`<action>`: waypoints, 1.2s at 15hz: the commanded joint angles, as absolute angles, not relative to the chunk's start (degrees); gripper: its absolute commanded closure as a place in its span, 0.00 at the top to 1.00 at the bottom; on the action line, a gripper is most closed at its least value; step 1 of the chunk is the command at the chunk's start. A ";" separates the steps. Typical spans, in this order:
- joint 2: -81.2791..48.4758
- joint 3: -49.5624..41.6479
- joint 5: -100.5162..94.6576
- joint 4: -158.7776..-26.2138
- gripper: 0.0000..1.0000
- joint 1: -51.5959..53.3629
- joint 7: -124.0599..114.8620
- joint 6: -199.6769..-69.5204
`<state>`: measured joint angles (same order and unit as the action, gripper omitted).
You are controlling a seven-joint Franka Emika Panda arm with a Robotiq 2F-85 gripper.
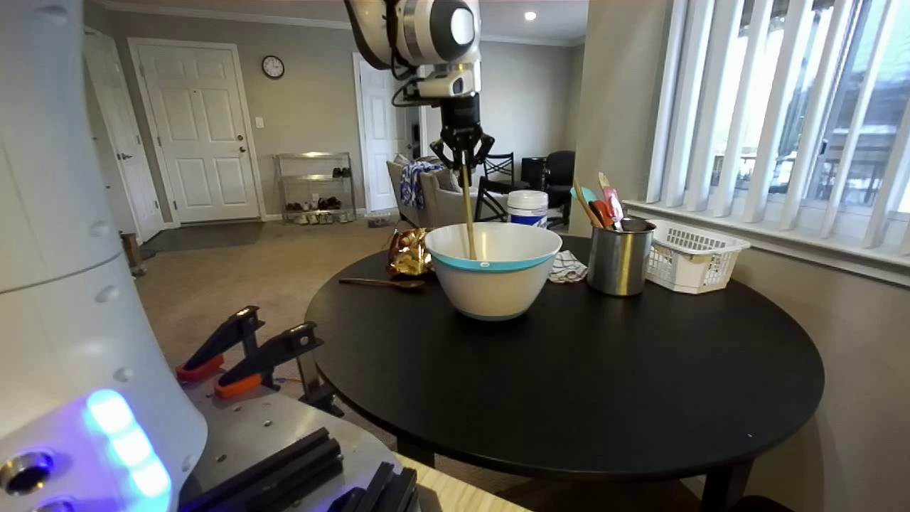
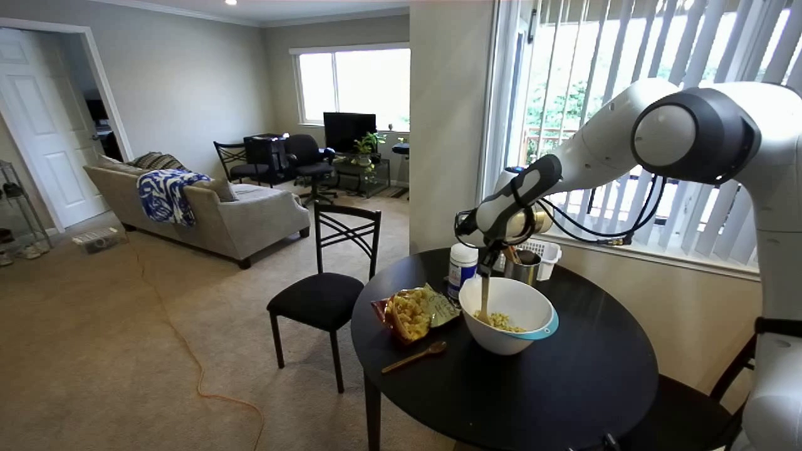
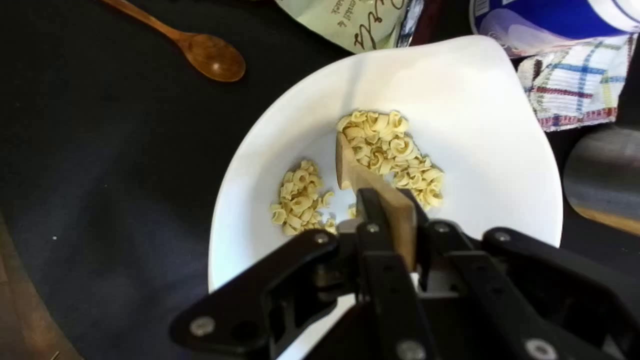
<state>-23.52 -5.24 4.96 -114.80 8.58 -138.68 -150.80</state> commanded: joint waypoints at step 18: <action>-28.52 -33.95 -1.63 -120.06 0.05 33.40 -149.62 -156.80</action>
